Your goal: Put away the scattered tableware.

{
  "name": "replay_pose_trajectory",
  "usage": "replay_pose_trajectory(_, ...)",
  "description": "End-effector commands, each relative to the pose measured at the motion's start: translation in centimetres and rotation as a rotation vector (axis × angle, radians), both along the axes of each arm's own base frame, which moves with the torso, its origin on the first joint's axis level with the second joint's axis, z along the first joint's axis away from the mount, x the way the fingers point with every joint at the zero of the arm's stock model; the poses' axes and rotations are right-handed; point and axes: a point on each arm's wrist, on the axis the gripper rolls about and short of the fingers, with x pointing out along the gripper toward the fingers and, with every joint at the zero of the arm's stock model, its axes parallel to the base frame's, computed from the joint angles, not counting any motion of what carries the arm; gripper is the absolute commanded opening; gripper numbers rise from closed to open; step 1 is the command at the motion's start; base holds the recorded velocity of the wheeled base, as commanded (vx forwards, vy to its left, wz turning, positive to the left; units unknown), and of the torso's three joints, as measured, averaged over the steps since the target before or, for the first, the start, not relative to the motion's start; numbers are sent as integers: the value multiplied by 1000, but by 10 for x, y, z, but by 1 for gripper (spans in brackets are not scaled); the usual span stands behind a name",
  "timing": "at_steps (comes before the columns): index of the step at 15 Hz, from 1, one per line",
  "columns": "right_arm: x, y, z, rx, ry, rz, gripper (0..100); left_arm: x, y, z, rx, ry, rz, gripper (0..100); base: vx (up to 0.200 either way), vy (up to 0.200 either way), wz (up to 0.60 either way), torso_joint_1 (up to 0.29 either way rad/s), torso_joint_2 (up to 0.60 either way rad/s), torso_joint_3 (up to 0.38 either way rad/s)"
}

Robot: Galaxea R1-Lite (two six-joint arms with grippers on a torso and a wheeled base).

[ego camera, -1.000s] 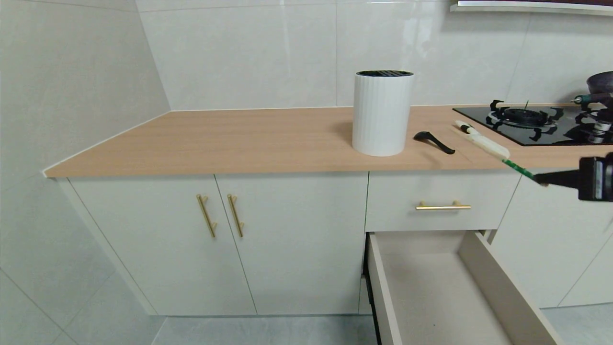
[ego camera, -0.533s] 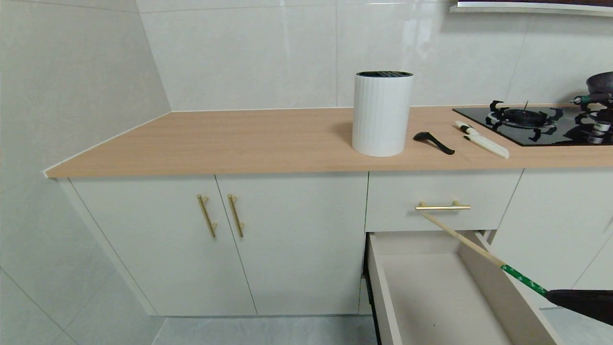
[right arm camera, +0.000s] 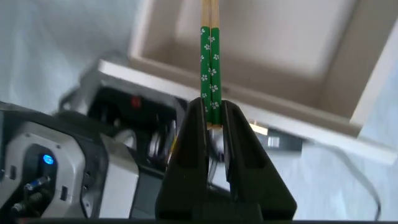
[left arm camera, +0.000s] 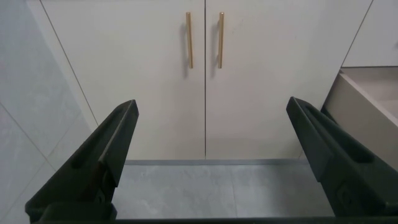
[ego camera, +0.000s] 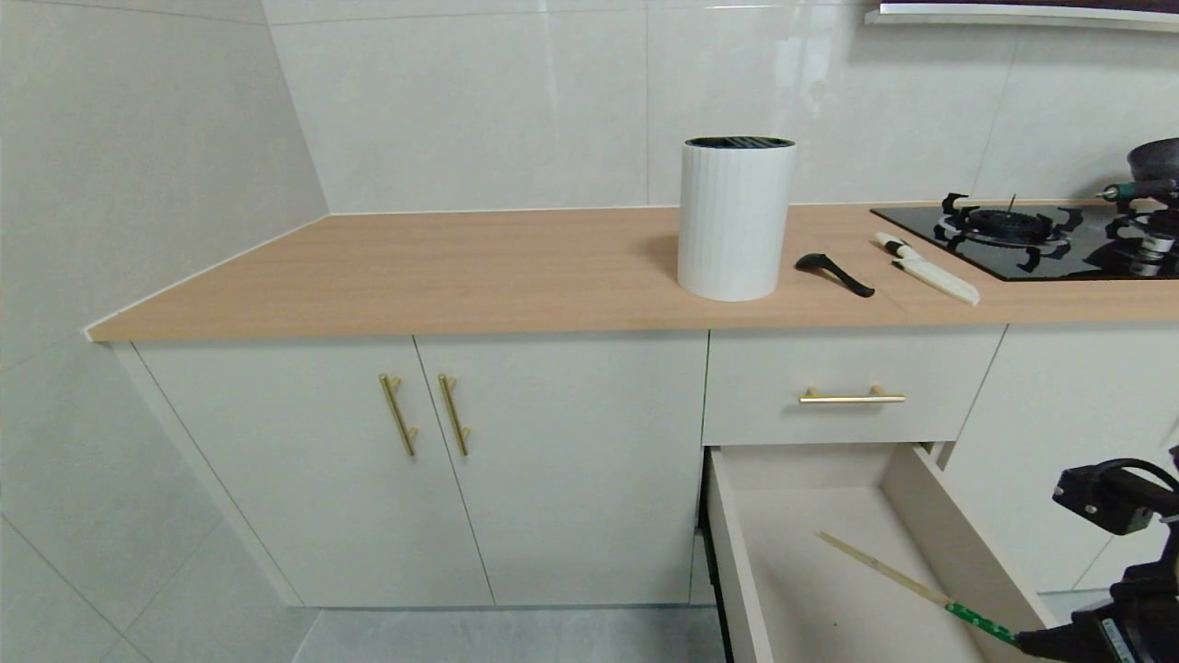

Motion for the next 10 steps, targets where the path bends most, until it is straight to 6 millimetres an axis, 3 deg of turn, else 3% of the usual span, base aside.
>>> replay_pose_trajectory(1, 38, 7, -34, -32, 188, -17, 0, 0, 0, 0, 0, 2, 0, 100, 0, 0, 0, 0, 0, 0)
replay_pose_trajectory(8, 136, 52, -75, -26, 250, -97, 0, 0, 0, 0, 0, 2, 0, 100, 0, 0, 0, 0, 0, 0)
replay_pose_trajectory(10, 152, 56, -77, -61, 222, -142, 0, 0, 0, 0, 0, 2, 0, 100, 0, 0, 0, 0, 0, 0)
